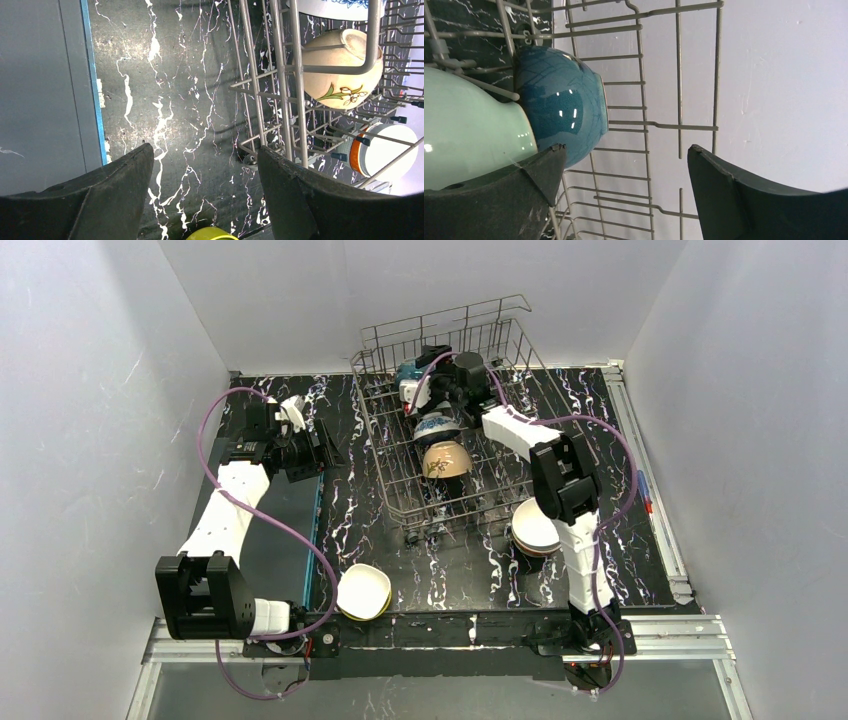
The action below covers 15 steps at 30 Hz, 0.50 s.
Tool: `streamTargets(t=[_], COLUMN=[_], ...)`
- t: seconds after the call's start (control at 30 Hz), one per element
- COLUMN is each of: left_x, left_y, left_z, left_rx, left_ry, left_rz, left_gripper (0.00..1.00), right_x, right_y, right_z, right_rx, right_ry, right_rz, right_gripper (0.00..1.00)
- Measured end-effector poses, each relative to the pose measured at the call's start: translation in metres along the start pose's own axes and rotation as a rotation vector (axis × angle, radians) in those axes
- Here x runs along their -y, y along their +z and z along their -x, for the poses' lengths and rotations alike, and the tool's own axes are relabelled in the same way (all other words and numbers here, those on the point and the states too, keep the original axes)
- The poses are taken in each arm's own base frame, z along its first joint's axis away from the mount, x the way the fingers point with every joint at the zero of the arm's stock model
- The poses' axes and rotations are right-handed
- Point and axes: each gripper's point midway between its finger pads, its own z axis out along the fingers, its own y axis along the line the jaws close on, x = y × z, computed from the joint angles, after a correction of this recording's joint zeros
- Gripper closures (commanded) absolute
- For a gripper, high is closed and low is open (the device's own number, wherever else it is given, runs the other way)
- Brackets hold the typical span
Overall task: Load the bowls into the dish rack
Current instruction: Turn the bowl upside down on the dish rack.
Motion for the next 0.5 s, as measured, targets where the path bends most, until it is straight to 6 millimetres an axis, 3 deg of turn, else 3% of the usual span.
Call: streamTargets(t=[0.23,0.5], left_x=[0.000,0.009], left_y=[0.000,-0.007], left_z=[0.000,0.007], left_rx=[-0.002,0.008], left_ry=[0.000,0.003], left_rz=[0.001,-0.021], left_gripper=[0.26,0.26], right_x=[0.016,0.070], right_y=[-0.017,-0.055], right_z=[0.010,0.019], right_rx=[0.033,0.051], right_ry=[0.092,0.269], right_rz=[-0.017,-0.136], right_gripper=[0.01,0.01])
